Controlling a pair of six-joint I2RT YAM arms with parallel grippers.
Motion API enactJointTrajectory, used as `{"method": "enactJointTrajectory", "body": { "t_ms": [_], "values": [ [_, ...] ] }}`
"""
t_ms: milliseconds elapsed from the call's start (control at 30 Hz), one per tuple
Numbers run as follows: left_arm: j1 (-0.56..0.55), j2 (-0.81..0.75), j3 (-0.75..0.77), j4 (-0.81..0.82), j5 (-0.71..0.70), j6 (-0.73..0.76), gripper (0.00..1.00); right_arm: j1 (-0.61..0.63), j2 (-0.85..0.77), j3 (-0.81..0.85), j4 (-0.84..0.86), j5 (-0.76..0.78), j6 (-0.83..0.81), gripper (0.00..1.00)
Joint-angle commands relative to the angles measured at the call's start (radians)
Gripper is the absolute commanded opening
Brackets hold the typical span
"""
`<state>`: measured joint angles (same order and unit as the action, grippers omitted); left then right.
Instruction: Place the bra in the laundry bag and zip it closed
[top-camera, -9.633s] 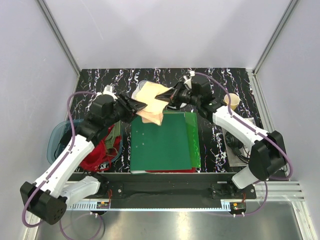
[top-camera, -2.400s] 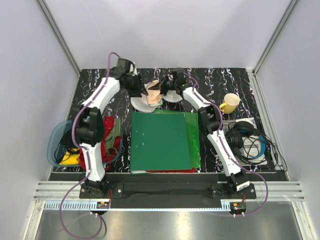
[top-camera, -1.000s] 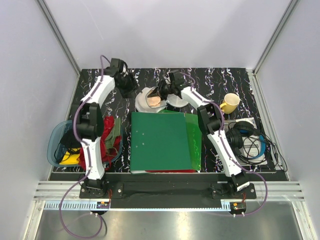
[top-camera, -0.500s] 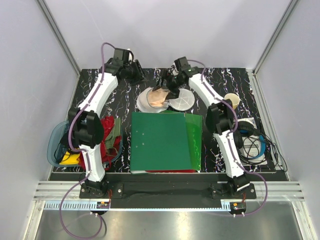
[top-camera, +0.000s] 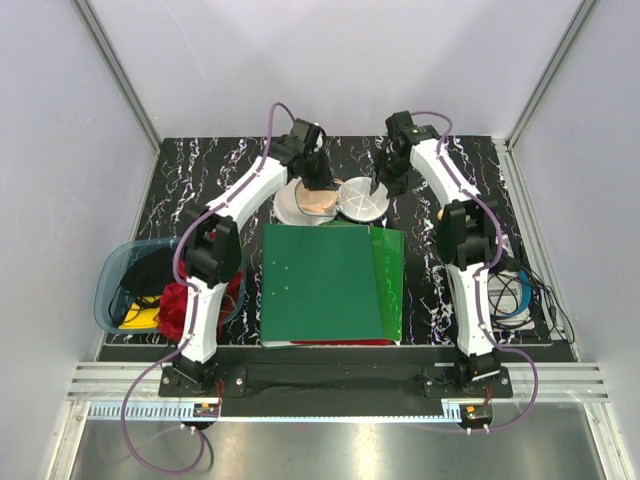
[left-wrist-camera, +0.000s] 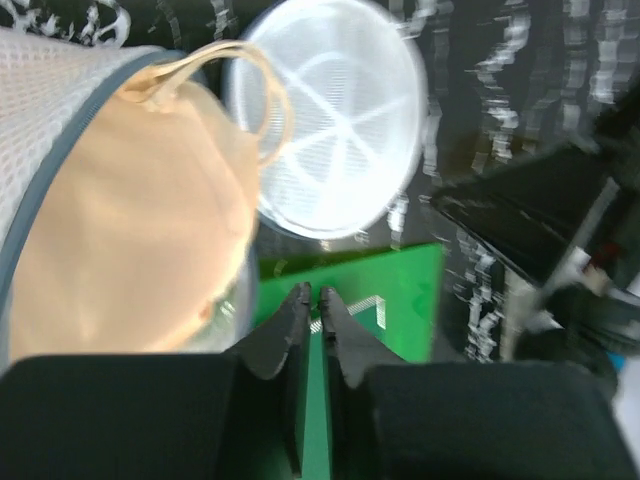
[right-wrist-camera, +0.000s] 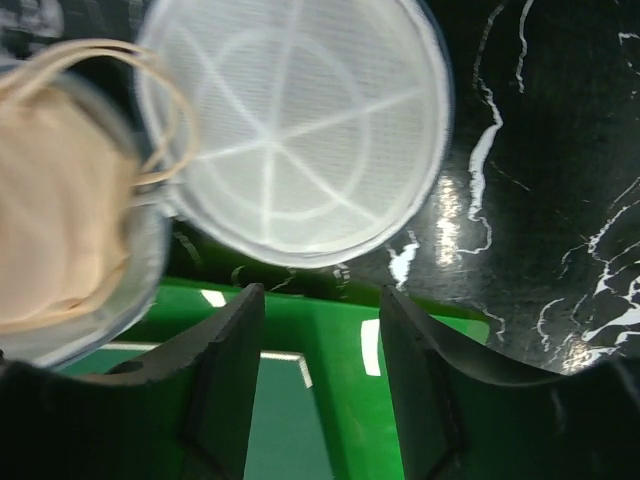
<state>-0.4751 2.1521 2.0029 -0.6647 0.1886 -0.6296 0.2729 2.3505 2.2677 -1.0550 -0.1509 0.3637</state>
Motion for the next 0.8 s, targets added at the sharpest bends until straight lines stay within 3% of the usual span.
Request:
{"method": "enactJointTrajectory", "body": {
  "t_ms": [0, 133, 267, 533, 633, 767],
  "values": [
    [0.000, 0.071, 0.066, -0.015, -0.093, -0.004, 0.09, 0.022, 0.020, -0.055, 0.052, 0.122, -0.046, 0.54],
    [-0.011, 0.120, 0.071, -0.019, -0.153, 0.013, 0.08, 0.020, 0.062, -0.051, 0.092, 0.145, -0.029, 0.43],
    [-0.010, 0.123, 0.054, -0.027, -0.219, 0.021, 0.08, 0.022, 0.101, -0.045, 0.096, 0.181, -0.009, 0.46],
    [-0.008, 0.127, 0.027, -0.033, -0.221, 0.025, 0.07, 0.020, 0.101, -0.117, 0.142, 0.229, -0.003, 0.51],
    [-0.008, 0.123, 0.019, -0.044, -0.235, 0.031, 0.07, 0.017, 0.133, -0.108, 0.148, 0.220, 0.018, 0.42],
    [0.001, 0.118, 0.007, -0.058, -0.241, 0.042, 0.07, 0.014, 0.116, -0.137, 0.220, 0.263, 0.041, 0.21]
  ]
}}
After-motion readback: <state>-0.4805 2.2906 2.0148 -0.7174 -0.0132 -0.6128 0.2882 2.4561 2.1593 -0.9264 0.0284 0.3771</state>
